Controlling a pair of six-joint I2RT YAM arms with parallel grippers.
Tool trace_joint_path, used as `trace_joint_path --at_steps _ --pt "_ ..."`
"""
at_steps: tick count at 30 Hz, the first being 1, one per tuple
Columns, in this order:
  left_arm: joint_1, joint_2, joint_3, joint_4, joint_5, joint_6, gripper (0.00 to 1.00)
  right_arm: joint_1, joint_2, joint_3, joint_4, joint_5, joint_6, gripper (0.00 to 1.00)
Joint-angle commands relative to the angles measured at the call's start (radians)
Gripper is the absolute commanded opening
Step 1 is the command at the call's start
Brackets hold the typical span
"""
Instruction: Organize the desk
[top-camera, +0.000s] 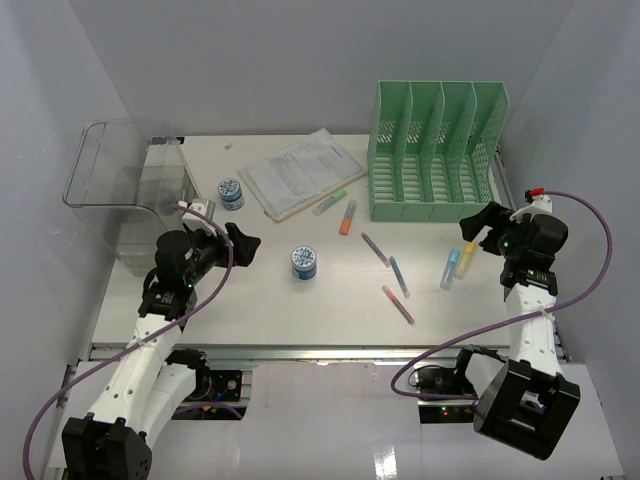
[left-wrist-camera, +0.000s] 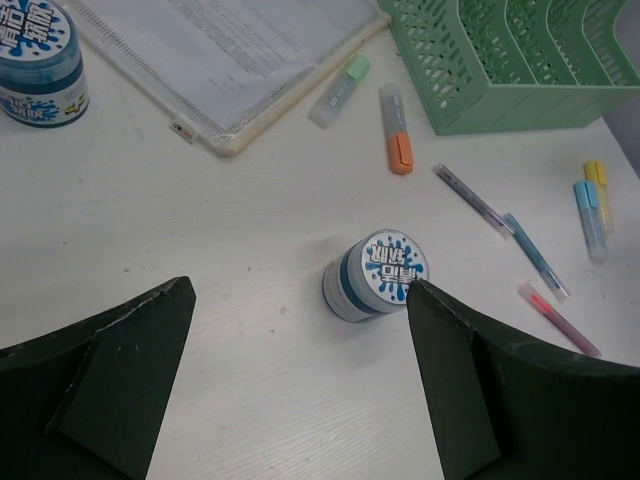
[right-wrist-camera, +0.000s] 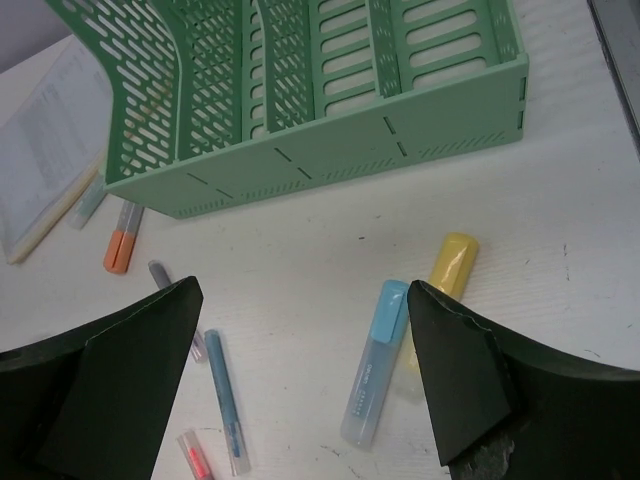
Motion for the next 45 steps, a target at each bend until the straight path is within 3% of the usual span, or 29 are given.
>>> trace_joint_path --at_steps 1,2,6,7,10,13,17,22,26,29,34,37,40,45 --pt "-0.021 0.027 0.042 0.010 0.047 -0.010 0.98 -0.003 -0.017 0.029 0.034 -0.182 -0.061 0.90" --pt "-0.032 0.037 0.050 -0.001 0.038 -0.018 0.98 -0.003 -0.025 0.022 0.046 -0.231 -0.111 0.90" --pt "-0.128 0.085 0.103 -0.081 -0.067 -0.055 0.98 0.005 -0.086 -0.045 0.053 -0.703 -0.421 0.90" --pt "-0.158 0.095 0.129 -0.114 -0.116 -0.062 0.98 0.016 -0.104 -0.061 0.051 -0.728 -0.448 0.90" --pt "-0.230 0.127 0.211 -0.197 -0.251 -0.075 0.98 0.039 -0.140 -0.067 0.035 -0.727 -0.502 0.90" --pt "-0.347 0.229 0.385 -0.356 -0.461 -0.103 0.98 0.069 -0.125 -0.038 -0.039 -0.714 -0.566 0.90" --pt "-0.478 0.417 0.619 -0.593 -0.821 -0.188 0.98 0.099 -0.072 0.017 -0.140 -0.675 -0.621 0.90" --pt "-0.500 0.549 0.762 -0.766 -1.121 -0.305 0.98 0.117 -0.050 0.031 -0.171 -0.657 -0.641 0.90" --pt "-0.492 0.575 0.887 -0.834 -1.230 -0.422 0.96 0.120 -0.051 0.029 -0.169 -0.669 -0.638 0.90" --pt "-0.484 0.591 0.913 -0.792 -1.211 -0.389 0.94 0.130 -0.051 0.024 -0.162 -0.669 -0.630 0.90" --pt "-0.483 0.765 1.012 -0.861 -1.236 -0.142 0.89 0.140 -0.047 0.020 -0.155 -0.672 -0.623 0.90" --pt "-0.480 0.858 1.017 -0.959 -1.453 -0.060 0.70 0.143 -0.045 0.022 -0.152 -0.666 -0.617 0.90" --pt "-0.459 0.913 1.007 -0.991 -1.575 -0.027 0.63 0.150 -0.044 0.023 -0.150 -0.660 -0.611 0.90" --pt "-0.381 0.928 0.972 -0.736 -1.555 0.201 0.64 0.154 -0.042 0.020 -0.148 -0.647 -0.612 0.90"
